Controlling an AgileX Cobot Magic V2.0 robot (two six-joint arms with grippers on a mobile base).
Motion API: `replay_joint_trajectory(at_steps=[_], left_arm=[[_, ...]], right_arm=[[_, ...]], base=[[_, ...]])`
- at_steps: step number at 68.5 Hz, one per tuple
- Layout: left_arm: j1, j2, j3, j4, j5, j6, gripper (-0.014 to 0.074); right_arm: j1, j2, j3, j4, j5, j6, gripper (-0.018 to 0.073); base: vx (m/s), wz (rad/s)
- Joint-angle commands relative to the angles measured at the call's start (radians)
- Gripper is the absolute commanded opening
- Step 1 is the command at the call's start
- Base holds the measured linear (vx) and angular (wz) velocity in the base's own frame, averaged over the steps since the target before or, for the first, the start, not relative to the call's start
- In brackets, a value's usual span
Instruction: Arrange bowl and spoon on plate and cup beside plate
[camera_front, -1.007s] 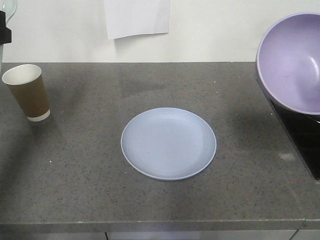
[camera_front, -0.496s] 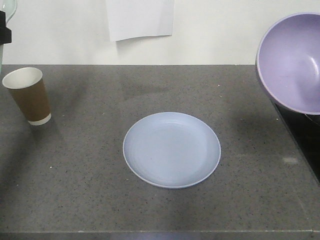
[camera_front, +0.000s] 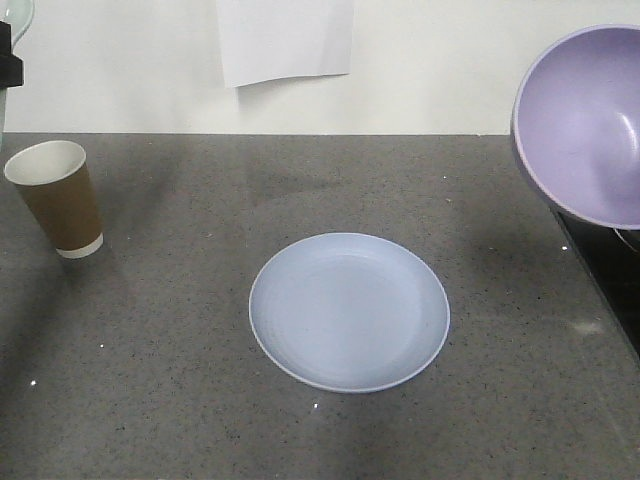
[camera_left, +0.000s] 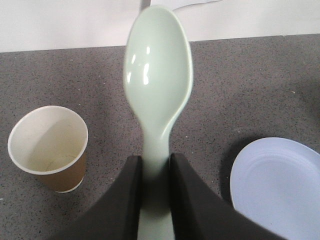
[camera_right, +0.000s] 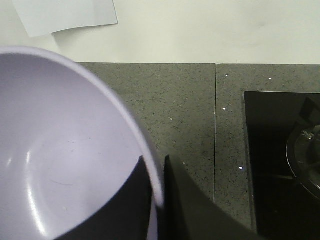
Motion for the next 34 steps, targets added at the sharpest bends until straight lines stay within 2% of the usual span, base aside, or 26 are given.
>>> replay_joint_trajectory(at_steps=[1, 34], left_arm=[[-0.003, -0.028, -0.025, -0.030, -0.055, 0.001, -0.0006], [-0.003, -0.028, -0.025, -0.030, -0.055, 0.001, -0.0006]], right_arm=[[0.001, -0.015, -0.027, 0.016, -0.067, -0.007, -0.0011], [0.001, -0.015, -0.027, 0.016, -0.067, -0.007, -0.0011]], base=[[0.04, 0.01], [0.04, 0.02]])
